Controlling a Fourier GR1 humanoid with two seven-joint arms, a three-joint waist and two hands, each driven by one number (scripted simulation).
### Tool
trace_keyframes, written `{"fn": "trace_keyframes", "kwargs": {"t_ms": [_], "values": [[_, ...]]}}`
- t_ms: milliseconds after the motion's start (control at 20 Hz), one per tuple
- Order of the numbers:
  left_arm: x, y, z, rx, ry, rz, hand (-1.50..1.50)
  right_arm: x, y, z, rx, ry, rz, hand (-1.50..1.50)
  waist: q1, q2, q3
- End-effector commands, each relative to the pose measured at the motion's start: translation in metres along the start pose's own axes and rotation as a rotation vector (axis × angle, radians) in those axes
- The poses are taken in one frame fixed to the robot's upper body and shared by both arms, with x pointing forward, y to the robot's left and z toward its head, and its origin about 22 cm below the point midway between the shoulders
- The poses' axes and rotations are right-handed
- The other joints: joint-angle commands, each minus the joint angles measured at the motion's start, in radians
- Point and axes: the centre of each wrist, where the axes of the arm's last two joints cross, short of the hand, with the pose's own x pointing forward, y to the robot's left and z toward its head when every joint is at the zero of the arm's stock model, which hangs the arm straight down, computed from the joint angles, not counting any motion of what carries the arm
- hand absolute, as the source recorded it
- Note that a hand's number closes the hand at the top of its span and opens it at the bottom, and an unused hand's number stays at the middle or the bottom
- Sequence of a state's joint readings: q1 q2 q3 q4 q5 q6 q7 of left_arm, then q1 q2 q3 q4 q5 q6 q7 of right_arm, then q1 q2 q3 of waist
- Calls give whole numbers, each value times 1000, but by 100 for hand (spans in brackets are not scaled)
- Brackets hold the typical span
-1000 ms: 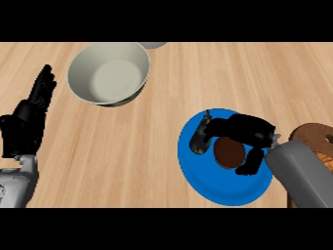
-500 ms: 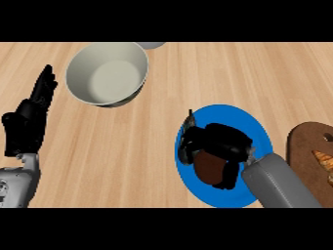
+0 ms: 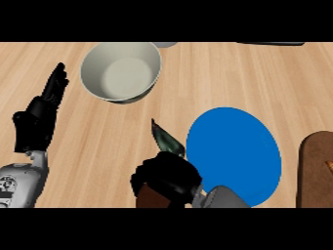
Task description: Pick the cupcake from the plate and place it in the bowl
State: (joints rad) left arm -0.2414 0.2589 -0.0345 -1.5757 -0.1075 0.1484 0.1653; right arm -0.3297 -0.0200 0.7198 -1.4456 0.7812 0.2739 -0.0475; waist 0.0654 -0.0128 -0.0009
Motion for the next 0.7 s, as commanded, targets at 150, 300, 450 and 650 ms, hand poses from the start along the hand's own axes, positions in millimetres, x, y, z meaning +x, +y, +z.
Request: {"fn": "trace_keyframes", "kwargs": {"t_ms": [150, 300, 450, 650], "values": [[4, 2, -6, 5, 9, -7, 0, 61, 0, 6, -303, 48, -154, 150, -9, -5, 2], [0, 0, -6, -1, 14, -19, 0, 77, -6, 2, -403, 126, -139, 150, -6, -3, -2], [-4, -11, -2, -10, 20, -2, 0, 89, -19, -4, -504, 195, -131, 150, -2, 1, -3], [2, -4, -10, -8, 3, 4, 0, 98, -40, -17, -609, 273, -180, 150, 15, 11, -3]]}}
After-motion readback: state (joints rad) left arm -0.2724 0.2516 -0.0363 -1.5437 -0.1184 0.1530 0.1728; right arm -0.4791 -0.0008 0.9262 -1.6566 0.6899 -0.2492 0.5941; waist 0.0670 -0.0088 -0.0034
